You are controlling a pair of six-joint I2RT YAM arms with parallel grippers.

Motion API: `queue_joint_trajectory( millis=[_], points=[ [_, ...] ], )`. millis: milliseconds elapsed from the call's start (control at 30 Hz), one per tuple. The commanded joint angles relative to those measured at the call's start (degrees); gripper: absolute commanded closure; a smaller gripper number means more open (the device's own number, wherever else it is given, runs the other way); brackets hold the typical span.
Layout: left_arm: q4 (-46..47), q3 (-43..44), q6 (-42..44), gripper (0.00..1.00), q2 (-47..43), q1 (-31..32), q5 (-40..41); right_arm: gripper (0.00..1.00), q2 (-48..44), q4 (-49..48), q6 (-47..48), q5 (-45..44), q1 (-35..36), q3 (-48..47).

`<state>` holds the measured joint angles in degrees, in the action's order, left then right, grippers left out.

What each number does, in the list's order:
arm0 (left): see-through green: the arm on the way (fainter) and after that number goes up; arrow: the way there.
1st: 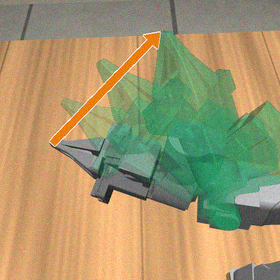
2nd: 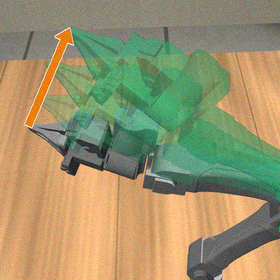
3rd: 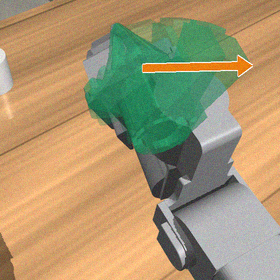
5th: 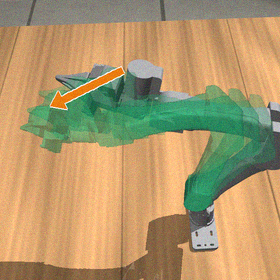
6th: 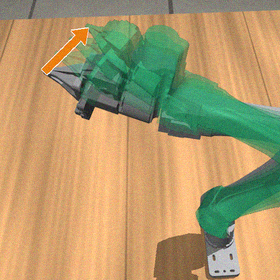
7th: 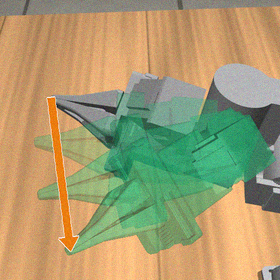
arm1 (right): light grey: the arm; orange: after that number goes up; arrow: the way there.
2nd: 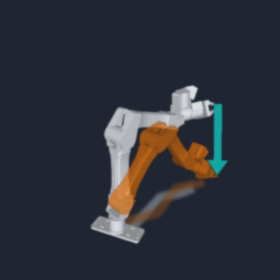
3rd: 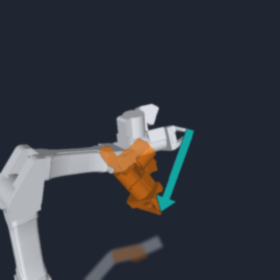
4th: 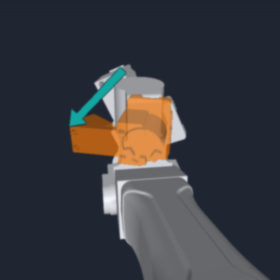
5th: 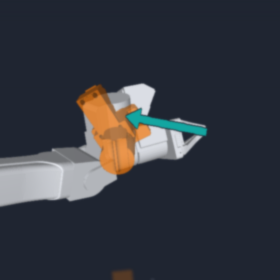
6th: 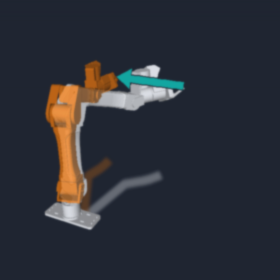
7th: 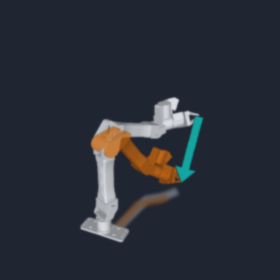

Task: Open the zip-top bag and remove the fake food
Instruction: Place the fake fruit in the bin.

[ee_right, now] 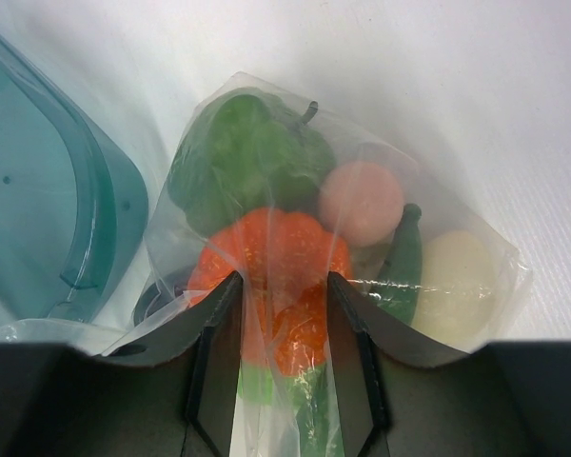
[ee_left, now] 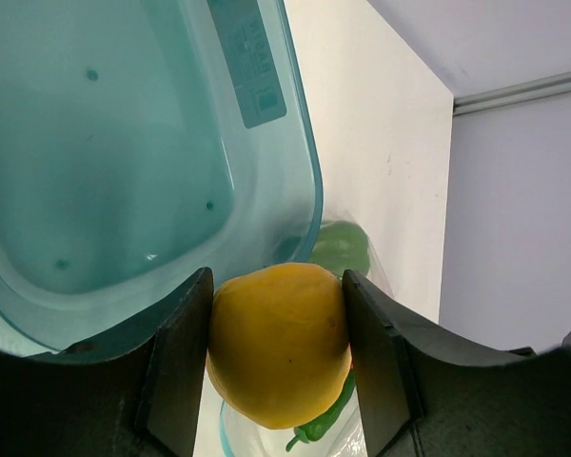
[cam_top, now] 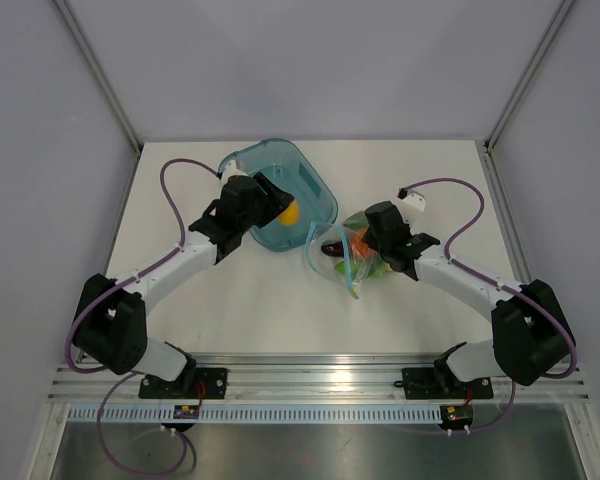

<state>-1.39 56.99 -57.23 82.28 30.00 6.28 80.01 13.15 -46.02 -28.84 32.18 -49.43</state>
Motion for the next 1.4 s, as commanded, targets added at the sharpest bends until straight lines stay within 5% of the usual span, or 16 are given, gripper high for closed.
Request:
queue_joint_trajectory(
  millis=[0, 1167, 1300, 1367],
  points=[
    [1.5, 3.6, 1.3, 0.79, 1.0, -1.1, 1.5, 0.54, -2.0, 0.4, 0.8, -0.6, -0.6, 0.5],
    [8.2, 16.7, -0.2, 0.77, 26.5, -2.6, 0.4, 0.54, -3.9, 0.1, 1.0, -0.2, -0.6, 0.5],
    [7.7, 16.9, 0.0, 0.7, 27.0, -2.7, 0.9, 0.54, -3.5, -0.1, 1.1, -0.2, -0.5, 0.4],
    [6.9, 17.0, 0.4, 0.57, 26.5, -2.7, 1.4, 0.53, -3.5, -0.1, 1.1, -0.1, -0.6, 0.3]
  ],
)
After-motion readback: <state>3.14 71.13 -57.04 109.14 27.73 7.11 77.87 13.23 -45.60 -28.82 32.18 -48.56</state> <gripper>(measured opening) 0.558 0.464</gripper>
